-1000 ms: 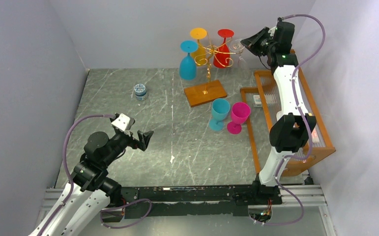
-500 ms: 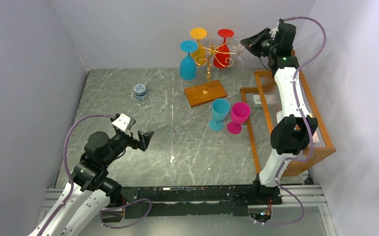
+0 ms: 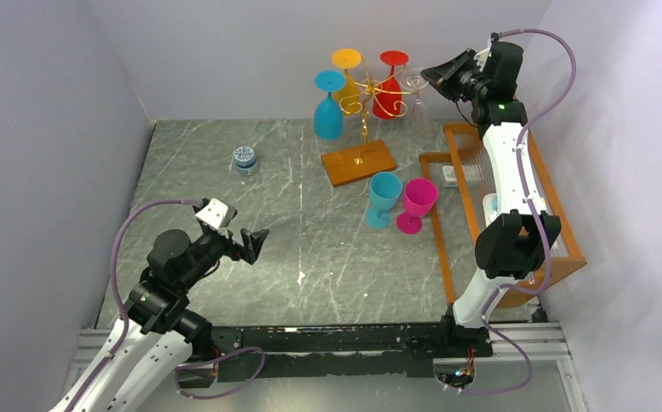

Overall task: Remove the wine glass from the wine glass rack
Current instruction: Pick up the wine glass from the wine rack.

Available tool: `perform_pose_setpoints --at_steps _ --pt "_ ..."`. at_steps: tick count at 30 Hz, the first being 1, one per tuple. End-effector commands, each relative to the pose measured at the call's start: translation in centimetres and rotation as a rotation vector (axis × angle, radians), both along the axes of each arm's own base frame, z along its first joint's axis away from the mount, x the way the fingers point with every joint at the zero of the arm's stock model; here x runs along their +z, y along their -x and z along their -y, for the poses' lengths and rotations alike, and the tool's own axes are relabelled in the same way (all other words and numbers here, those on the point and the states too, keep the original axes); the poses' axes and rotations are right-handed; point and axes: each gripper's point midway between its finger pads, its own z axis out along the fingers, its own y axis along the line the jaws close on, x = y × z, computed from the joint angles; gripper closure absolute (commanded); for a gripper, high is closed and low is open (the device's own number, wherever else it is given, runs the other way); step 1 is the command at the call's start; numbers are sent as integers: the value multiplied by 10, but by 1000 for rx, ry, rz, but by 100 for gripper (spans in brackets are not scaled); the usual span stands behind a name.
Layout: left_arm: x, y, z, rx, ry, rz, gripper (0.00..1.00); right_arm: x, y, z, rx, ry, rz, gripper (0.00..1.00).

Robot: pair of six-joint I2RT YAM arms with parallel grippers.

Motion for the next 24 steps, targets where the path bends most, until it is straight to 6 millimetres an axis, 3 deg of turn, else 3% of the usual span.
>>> perform_pose_setpoints --at_steps 1,24 --pt "12 2 2 -22 6 30 3 4 7 -1 24 -8 10 100" --pt "13 2 2 -21 7 31 3 2 1 -10 82 -39 3 100"
